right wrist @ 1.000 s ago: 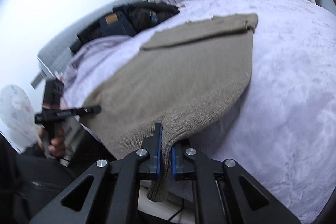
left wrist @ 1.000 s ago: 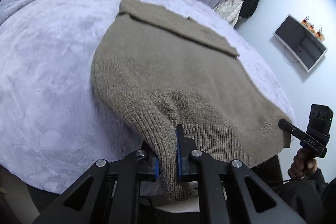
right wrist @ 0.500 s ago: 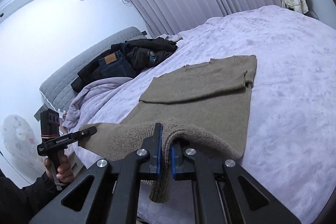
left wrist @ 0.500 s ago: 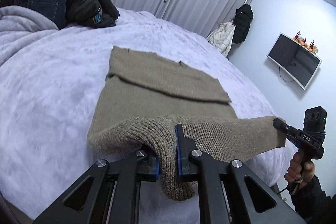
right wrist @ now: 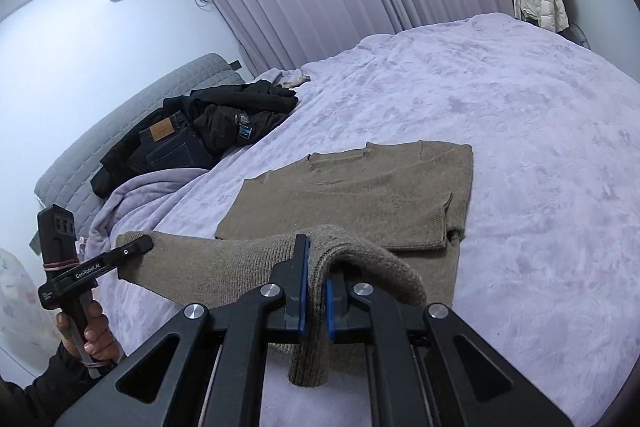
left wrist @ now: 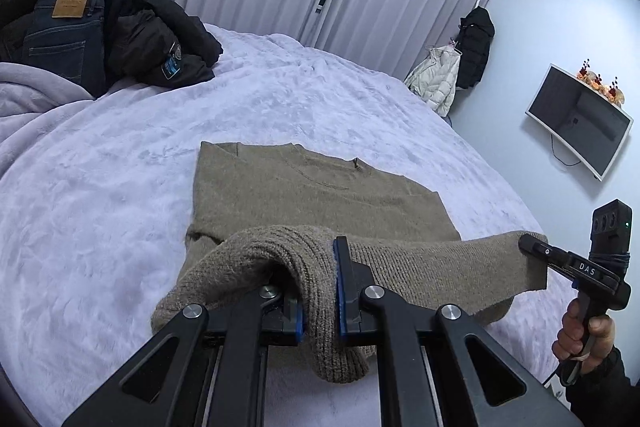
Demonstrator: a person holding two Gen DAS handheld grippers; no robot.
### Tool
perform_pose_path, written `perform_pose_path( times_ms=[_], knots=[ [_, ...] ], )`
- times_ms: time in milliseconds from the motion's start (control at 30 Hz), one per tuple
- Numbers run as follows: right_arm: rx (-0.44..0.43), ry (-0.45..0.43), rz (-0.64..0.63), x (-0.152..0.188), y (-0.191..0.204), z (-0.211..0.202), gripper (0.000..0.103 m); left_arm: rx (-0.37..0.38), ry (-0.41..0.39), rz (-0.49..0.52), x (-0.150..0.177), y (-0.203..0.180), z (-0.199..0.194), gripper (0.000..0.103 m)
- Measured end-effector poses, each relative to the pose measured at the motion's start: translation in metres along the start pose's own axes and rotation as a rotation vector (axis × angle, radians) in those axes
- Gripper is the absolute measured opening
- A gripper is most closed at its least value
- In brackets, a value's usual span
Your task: Fold small clothes
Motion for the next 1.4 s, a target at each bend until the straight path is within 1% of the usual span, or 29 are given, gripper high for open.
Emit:
perform_pose_path(
  times_ms=[100,200,333,467,533,633,667,700,733,767,800,833,867,900,967,1000,1033,1067,1133,1200,1267,1333,1400],
  knots=[
    [0.017,0.015,0.026,-0.018,-0.011,0.017,0.007,-0.008,0.014,-0.002,-0.021,0.001,0.02,0.012],
    [0.017,0.016,0.051,-0.038,-0.021,0.031,0.007,-0.007,0.006,0.015,-0.039,-0.002,0.033,0.012],
    [0.036,0.014,0.044,-0.058,-0.028,0.048,0.007,-0.009,0.018,0.021,-0.057,0.001,0.059,0.012],
    [0.057,0.039,0.065,-0.069,-0.042,0.075,0.007,0.001,0.072,-0.025,-0.068,0.016,0.1,0.012],
    [0.071,0.054,0.08,-0.073,-0.053,0.092,0.007,-0.01,0.099,-0.031,-0.068,0.022,0.121,0.012],
    [0.104,0.099,0.108,-0.073,-0.07,0.123,0.007,-0.022,0.17,-0.089,-0.06,0.038,0.155,0.013],
    [0.11,0.12,0.122,-0.071,-0.077,0.134,0.007,-0.012,0.206,-0.119,-0.056,0.043,0.165,0.019],
    [0.115,0.145,0.141,-0.069,-0.084,0.145,0.007,0.018,0.253,-0.157,-0.052,0.048,0.176,0.03],
    [0.119,0.167,0.164,-0.067,-0.09,0.153,0.008,0.046,0.286,-0.2,-0.048,0.054,0.183,0.072],
    [0.12,0.191,0.198,-0.065,-0.096,0.161,0.011,0.056,0.272,-0.253,-0.048,0.06,0.184,0.103],
    [0.121,0.204,0.222,-0.064,-0.1,0.166,0.011,0.058,0.212,-0.285,-0.051,0.066,0.178,0.103],
    [0.123,0.214,0.235,-0.065,-0.102,0.169,0.012,0.076,0.172,-0.298,-0.054,0.068,0.174,0.103],
    [0.121,0.217,0.24,-0.067,-0.103,0.172,0.021,0.097,0.167,-0.309,-0.057,0.07,0.172,0.103],
    [0.115,0.217,0.241,-0.068,-0.104,0.173,0.026,0.118,0.17,-0.334,-0.06,0.073,0.17,0.103],
    [0.112,0.206,0.26,-0.072,-0.105,0.173,0.055,0.155,0.168,-0.366,-0.062,0.076,0.164,0.103],
    [0.109,0.196,0.272,-0.074,-0.105,0.171,0.061,0.158,0.162,-0.359,-0.063,0.076,0.158,0.103],
    [0.11,0.176,0.286,-0.077,-0.106,0.166,0.071,0.157,0.152,-0.342,-0.063,0.076,0.15,0.103],
    [0.111,0.147,0.298,-0.08,-0.106,0.159,0.075,0.152,0.145,-0.324,-0.062,0.076,0.143,0.103],
    [0.076,0.096,0.318,-0.083,-0.105,0.14,0.078,0.145,0.138,-0.27,-0.055,0.073,0.127,0.103],
    [0.061,0.082,0.325,-0.079,-0.105,0.126,0.078,0.134,0.161,-0.183,-0.045,0.065,0.115,0.103],
    [0.084,0.103,0.283,-0.072,-0.102,0.12,0.078,0.116,0.204,-0.061,-0.03,0.05,0.109,0.103],
    [0.094,0.139,0.2,-0.063,-0.094,0.118,0.078,0.111,0.26,0.089,-0.013,0.028,0.109,0.103],
    [0.097,0.18,0.114,-0.054,-0.082,0.122,0.078,0.101,0.302,0.193,-0.001,0.01,0.116,0.103]
  ],
)
Point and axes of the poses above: each gripper's, at about its wrist camera, not at the fingertips, and z roughly the way its jaws point, y to its left, x to its underside, the point moved 6 cm from there along z, roughly the way its jaws point, and after that the axes turned 3 degrees about y, right-handed, at the moved point
